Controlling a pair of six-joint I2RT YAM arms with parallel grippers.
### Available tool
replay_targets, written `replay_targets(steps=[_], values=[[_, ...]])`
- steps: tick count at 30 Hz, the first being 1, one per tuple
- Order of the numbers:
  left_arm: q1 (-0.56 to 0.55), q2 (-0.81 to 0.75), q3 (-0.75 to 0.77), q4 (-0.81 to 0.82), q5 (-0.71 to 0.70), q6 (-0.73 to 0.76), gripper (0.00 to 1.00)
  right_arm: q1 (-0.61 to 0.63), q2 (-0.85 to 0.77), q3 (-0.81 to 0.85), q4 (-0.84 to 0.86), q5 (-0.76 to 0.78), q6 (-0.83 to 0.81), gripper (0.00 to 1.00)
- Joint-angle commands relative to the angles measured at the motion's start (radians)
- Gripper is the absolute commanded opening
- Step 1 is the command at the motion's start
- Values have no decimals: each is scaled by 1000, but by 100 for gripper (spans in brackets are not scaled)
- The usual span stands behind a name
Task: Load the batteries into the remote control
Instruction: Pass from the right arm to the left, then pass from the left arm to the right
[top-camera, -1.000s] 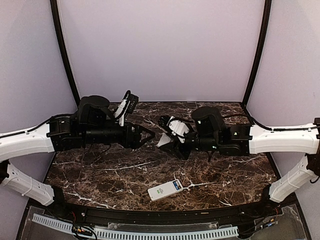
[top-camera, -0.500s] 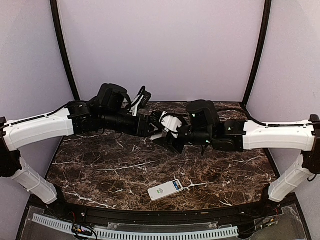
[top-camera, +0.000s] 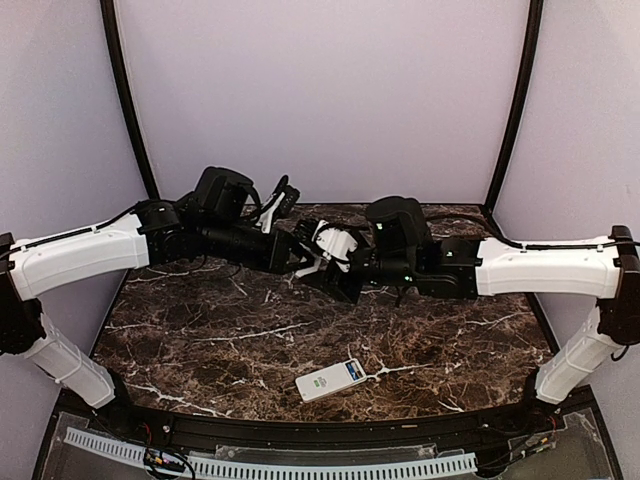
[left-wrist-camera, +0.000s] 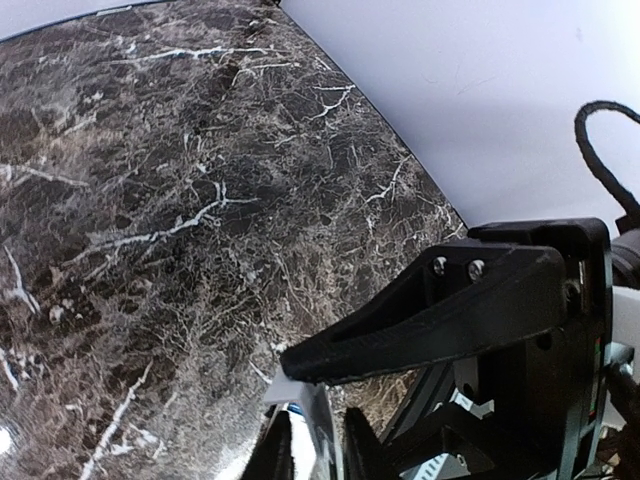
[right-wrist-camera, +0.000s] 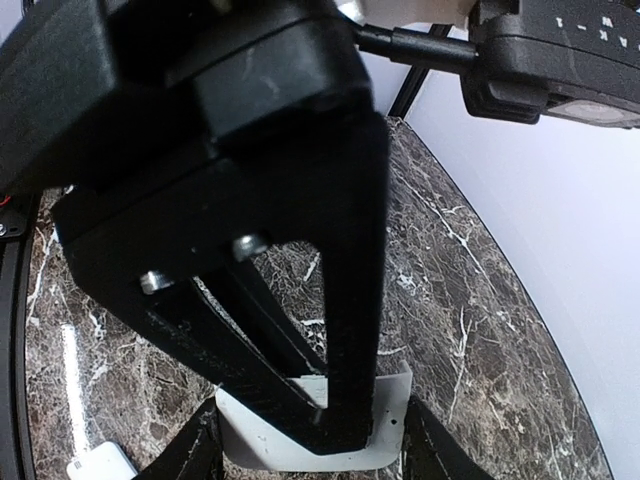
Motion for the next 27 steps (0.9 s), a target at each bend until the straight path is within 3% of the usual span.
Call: replay_targets(steps=[1,4,7,10,15,16,17,18,25,27], values=[[9,-12,0,1,21,6,9,-2,10,33,38,-37,-7,34],[10,-22,-6,16,18,16,0,-2,9,38,38,-49,-11,34],[11,-32,-16,35,31,23,0,-3,8,46,34,-51,-9,35],[12,-58,-29,57,30,40,0,-9,-6,50,24,-39,15,44],[11,-93,-40,93,10,87,0,-101,-92,17,36,-136,169,71],[12,-103,-38,104,6,106,0,-125,-118,1,55,-169,210,78],[11,-110,-36,111,-6,116,0,-146,-143,-29,82,-202,266,93],[11,-123,-37,133,-10,134,0,-163,-172,-57,119,-225,298,98],[-20,-187,-32,336,-34,232,0,-213,-306,-248,527,-319,613,99],[-42,-191,-22,386,-50,262,0,-228,-300,-255,641,-451,680,98]])
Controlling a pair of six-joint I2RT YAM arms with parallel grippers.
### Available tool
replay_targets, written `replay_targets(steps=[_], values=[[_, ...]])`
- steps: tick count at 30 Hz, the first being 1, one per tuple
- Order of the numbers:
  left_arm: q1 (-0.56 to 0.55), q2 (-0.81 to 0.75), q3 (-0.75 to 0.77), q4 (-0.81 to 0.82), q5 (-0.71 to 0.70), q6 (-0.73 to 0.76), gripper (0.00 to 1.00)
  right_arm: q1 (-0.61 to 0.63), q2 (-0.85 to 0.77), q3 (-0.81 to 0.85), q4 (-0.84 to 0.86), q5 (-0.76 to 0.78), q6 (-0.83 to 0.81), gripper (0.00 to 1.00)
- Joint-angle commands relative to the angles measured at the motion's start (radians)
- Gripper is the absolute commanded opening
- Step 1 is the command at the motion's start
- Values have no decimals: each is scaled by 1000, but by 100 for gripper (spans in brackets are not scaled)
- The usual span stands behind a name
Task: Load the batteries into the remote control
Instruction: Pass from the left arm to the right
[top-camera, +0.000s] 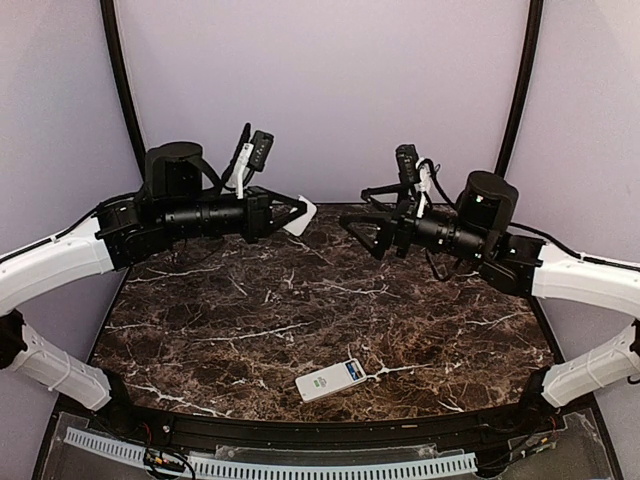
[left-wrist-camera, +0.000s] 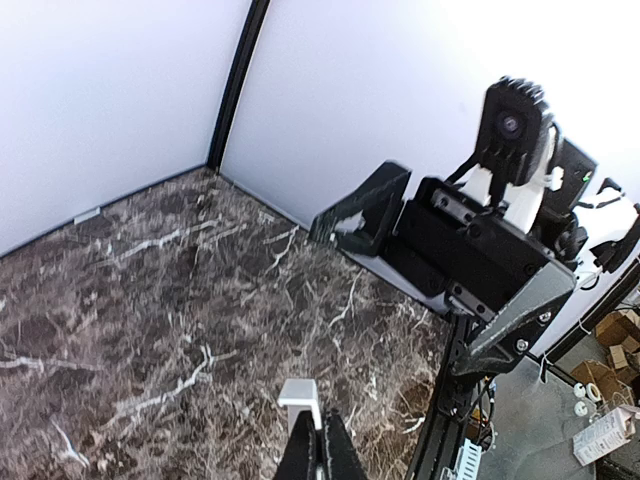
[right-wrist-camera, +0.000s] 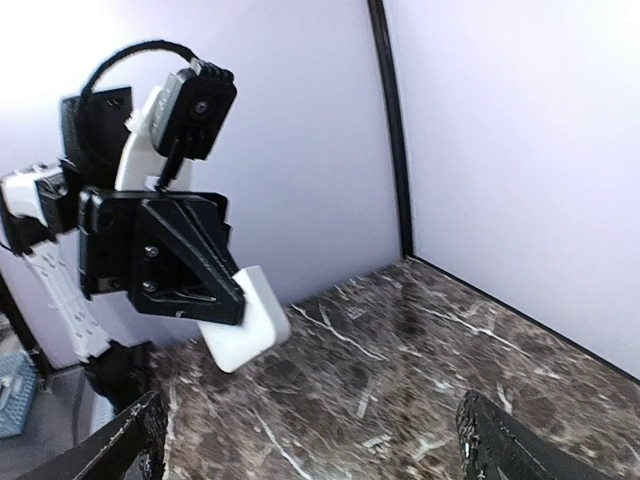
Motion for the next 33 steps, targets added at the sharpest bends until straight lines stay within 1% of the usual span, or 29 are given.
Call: replay_targets(steps=[1,3,5,8,13,16,18,22,27,32,33], values=[[-44,-37,9,183,-32,100,0,-24,16,-30,331,-251,247,94],[-57,-36,8,243,-22,99,0,-27,49,18,348,-331,300,85],[-64,-30,8,296,0,86,0,-29,77,58,355,-379,335,74],[-73,-19,6,365,30,68,0,-31,109,75,418,-405,397,66],[-91,7,13,409,50,58,0,-31,137,98,416,-428,445,49],[-94,21,25,422,64,44,0,-28,141,104,419,-448,452,41],[-96,30,27,429,64,39,0,-26,140,107,431,-472,445,38],[-98,44,33,446,80,27,0,-21,141,111,419,-458,428,33],[-100,60,44,449,90,28,0,-21,163,128,424,-490,429,14],[-99,60,44,446,95,36,0,-21,171,137,441,-519,434,1],[-99,61,42,445,98,37,0,-21,173,142,434,-522,433,0]])
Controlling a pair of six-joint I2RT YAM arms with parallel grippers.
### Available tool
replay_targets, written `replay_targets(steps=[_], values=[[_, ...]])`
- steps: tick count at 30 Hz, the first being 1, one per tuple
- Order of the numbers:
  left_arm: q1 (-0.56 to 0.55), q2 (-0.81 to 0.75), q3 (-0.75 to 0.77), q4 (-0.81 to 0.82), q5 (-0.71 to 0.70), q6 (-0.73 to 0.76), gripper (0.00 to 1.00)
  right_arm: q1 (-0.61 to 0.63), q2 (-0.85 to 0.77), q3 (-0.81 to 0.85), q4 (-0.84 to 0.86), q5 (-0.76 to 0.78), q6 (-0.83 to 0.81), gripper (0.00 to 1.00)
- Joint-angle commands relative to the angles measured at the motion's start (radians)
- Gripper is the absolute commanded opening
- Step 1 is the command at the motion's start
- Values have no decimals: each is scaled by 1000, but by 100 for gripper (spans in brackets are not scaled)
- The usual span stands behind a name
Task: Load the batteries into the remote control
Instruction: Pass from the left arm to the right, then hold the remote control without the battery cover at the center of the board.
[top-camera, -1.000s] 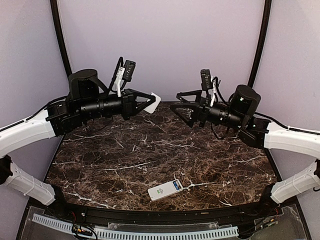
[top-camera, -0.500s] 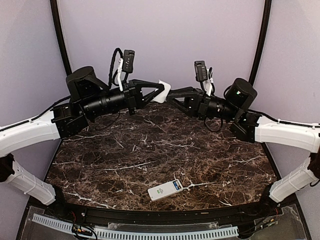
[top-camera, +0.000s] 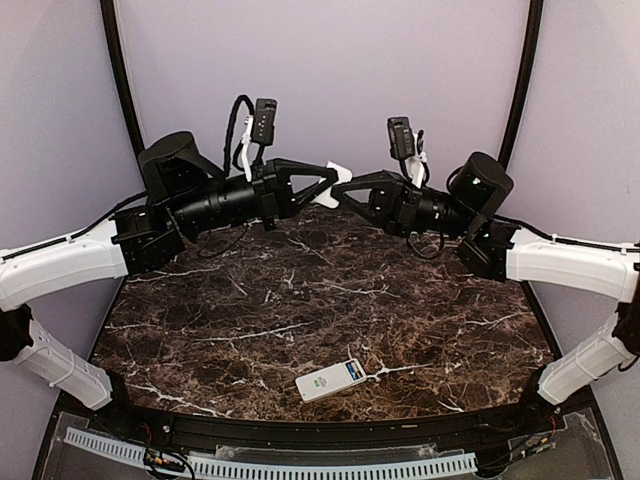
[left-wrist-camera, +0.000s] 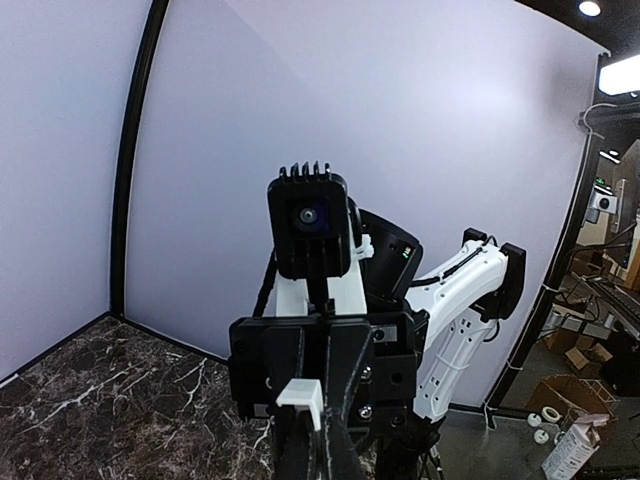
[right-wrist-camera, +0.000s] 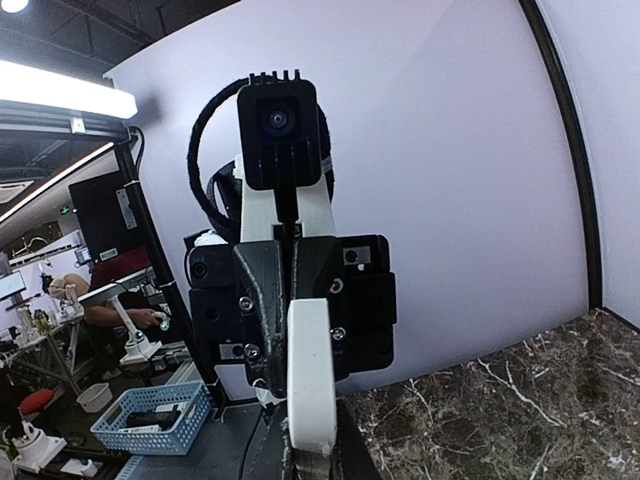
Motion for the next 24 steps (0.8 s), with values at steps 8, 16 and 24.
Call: replay_targets(steps=[8,16,24], values=[[-3,-36,-7,-33,-47,78,41,-9,-40,47,-138,-30,-18,0],[-4,-163,-111,-181,-240,262,80,-60,-119,120,-720,22,-61,0],[-26,-200,-370,-366,-348,300,80,-120,-43,-23,-1078,-125,-39,0]])
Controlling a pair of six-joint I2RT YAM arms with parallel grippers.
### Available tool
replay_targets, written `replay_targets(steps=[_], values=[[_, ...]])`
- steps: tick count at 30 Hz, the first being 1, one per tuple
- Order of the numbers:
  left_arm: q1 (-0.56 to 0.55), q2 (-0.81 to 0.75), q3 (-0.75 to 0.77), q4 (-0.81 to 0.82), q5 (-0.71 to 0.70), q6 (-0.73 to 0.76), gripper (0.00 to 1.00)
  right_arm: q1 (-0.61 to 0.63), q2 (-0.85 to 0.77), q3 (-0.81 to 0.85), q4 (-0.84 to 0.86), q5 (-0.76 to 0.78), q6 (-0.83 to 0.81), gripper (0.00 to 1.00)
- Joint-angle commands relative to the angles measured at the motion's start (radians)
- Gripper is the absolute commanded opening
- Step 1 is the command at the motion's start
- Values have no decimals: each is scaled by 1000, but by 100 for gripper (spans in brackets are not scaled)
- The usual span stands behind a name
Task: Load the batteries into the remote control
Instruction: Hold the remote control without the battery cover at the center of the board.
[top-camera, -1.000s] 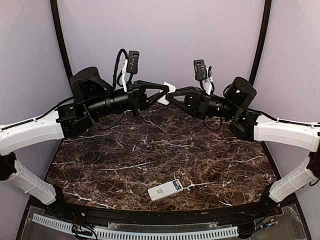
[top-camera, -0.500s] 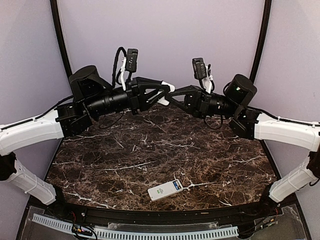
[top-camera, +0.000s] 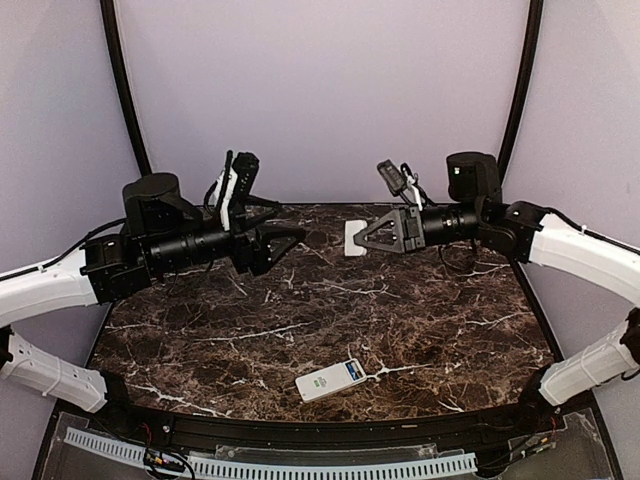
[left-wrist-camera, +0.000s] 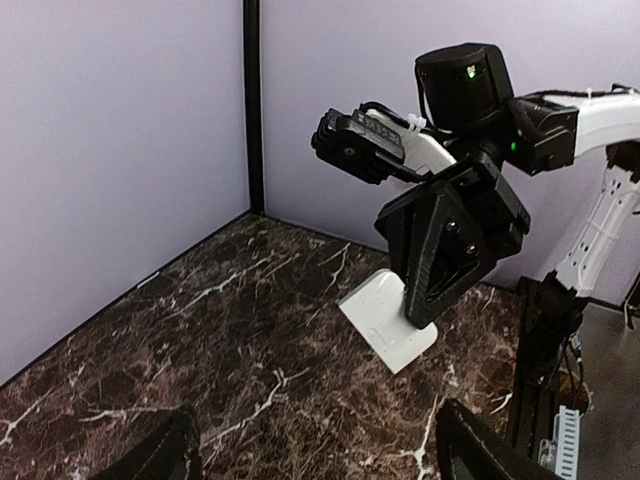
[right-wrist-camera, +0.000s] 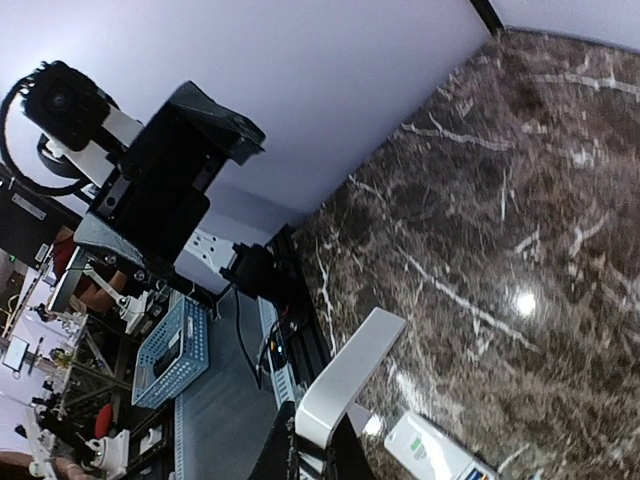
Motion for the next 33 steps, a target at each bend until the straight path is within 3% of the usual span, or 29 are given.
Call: replay_targets(steps=[1,4,11,16,28,33], values=[[-49,10,-172,-125,-76,31,80,-14,52,-152,-187,-117,27,0],[-103,42,-255,-100,-117,30,81,-15,96,-235,-112,-168,61,0],[-198,234,-272,-58,-118,79,82,-16,254,-310,-37,-241,3,0],[-210,292,-324,107,-64,146,85,-19,353,-332,-20,-252,-25,0],[-228,484,-303,69,-51,176,97,-40,424,-369,32,-275,-40,0],[-232,539,-286,70,-27,172,97,-41,462,-372,68,-288,-38,0]])
